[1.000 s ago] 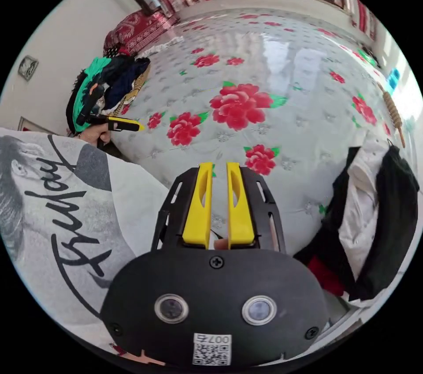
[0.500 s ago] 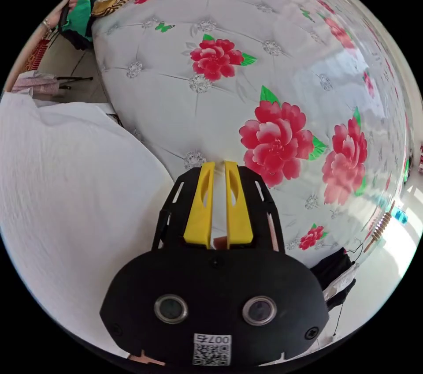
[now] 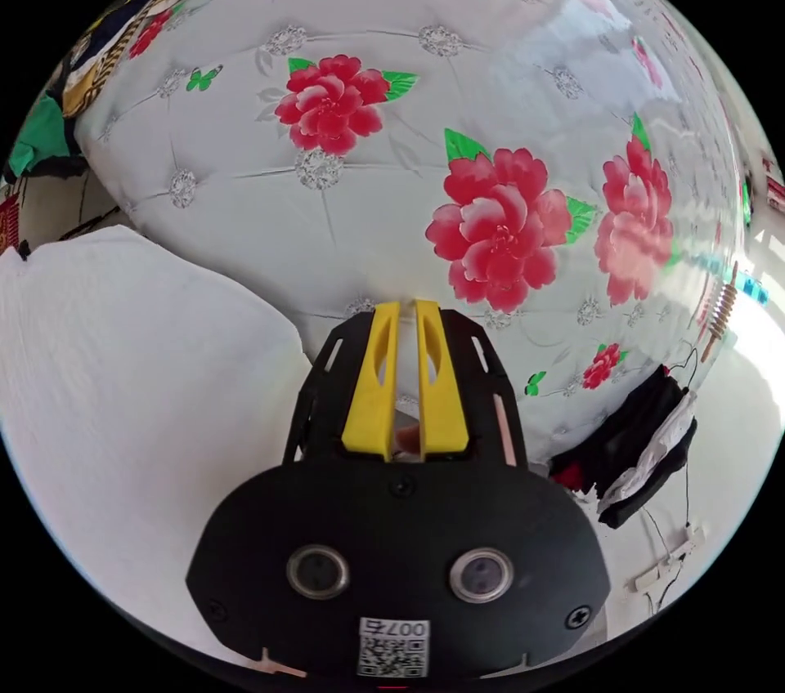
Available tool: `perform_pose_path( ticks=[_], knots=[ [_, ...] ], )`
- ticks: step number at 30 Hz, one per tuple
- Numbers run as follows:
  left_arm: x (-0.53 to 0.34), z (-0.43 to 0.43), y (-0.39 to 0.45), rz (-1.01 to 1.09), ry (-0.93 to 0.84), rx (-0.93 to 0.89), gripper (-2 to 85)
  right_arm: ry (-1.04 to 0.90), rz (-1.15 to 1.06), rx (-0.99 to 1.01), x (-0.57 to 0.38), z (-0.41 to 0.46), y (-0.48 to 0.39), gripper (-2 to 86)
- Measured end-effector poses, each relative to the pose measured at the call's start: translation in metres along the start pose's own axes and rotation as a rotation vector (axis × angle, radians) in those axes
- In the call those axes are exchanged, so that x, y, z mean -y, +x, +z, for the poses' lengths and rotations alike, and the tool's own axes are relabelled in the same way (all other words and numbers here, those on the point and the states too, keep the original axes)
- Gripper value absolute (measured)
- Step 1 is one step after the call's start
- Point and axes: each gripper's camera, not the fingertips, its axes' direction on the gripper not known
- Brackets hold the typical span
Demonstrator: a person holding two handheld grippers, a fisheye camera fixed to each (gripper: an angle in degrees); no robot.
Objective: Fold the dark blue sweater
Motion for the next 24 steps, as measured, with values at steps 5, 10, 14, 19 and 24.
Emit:
perform_pose_path(
  ticks=[5, 10, 14, 19, 24],
  knots=[
    [-0.029, -0.096, 0.021, 0.212, 0.249, -0.303, 4.4, 0.133, 0.156, 0.242, -0.009, -0.014, 0.023, 4.7],
    [-0.107, -0.202, 0.138, 0.830, 0.303, -0.696, 4.2, 0.499, 0.139, 0.410, -0.025, -0.069, 0.025, 5.9],
    [-0.212, -0.233, 0.225, 1.336, 0.219, -0.901, 4.3, 0.688, 0.089, 0.533, -0.040, -0.096, 0.032, 7.6],
    [-0.280, -0.182, 0.271, 1.450, -0.040, -0.671, 4.6, 0.583, 0.134, 0.364, -0.081, -0.054, 0.042, 8.3],
    [-0.269, -0.141, 0.244, 1.334, -0.227, -0.525, 4.6, 0.535, 0.225, 0.430, -0.129, -0.004, 0.067, 8.9]
  ],
)
